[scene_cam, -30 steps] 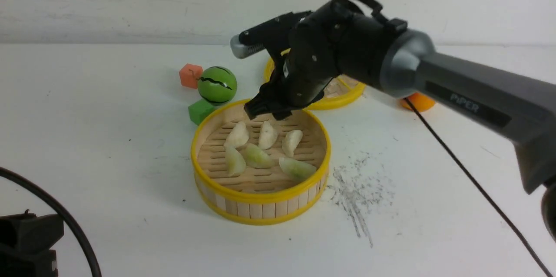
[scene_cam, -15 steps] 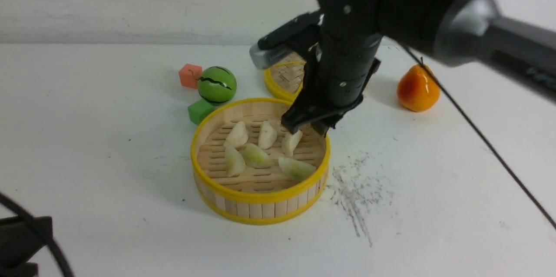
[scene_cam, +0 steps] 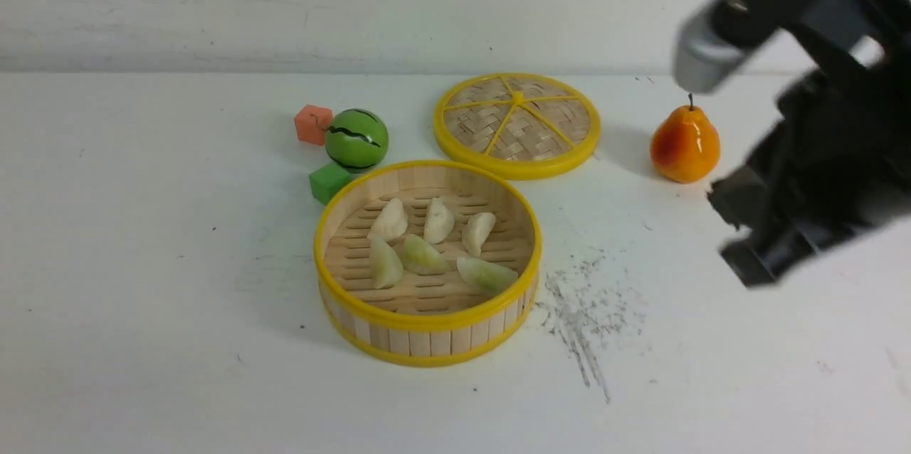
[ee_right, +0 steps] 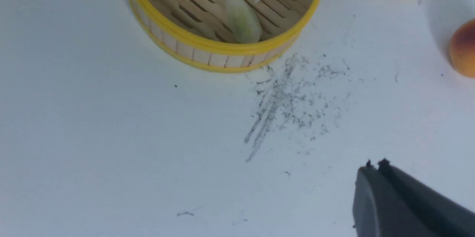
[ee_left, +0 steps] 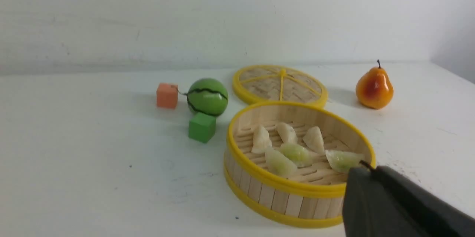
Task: Put the dumplings into the steamer on the white table.
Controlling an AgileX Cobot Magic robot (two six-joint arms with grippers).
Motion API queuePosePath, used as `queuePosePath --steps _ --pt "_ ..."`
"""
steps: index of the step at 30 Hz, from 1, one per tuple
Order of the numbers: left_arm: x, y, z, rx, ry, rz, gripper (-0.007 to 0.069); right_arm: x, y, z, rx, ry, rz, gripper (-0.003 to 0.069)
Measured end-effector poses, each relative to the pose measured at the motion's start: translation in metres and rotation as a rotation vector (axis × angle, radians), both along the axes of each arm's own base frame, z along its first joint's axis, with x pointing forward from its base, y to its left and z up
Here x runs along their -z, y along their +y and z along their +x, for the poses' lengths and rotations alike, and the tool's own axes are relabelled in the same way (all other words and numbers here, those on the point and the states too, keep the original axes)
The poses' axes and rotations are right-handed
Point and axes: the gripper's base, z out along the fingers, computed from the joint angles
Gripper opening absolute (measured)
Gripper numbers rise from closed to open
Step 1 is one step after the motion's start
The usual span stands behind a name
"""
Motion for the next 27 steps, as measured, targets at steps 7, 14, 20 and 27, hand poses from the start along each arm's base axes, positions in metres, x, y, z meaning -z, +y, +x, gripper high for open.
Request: queuePosePath --steps 7,14,20,27 --pt "0.000 0.000 0.000 -0.004 -0.016 0.016 -0.0014 0.049 -0.041 -0.067 0.017 -0.213 0.362 -0.0015" --pt "0.002 0.001 0.001 -0.012 0.001 0.030 -0.0014 0.085 -0.072 -0.108 -0.007 -0.531 0.614 -0.0010" --pt "0.005 0.002 0.001 -0.021 0.028 0.041 -0.0014 0.115 -0.075 -0.111 -0.022 -0.606 0.648 -0.0004" --pt "0.006 0.002 0.001 -0.027 0.048 0.049 -0.0014 0.145 -0.075 -0.112 -0.020 -0.550 0.599 -0.0001"
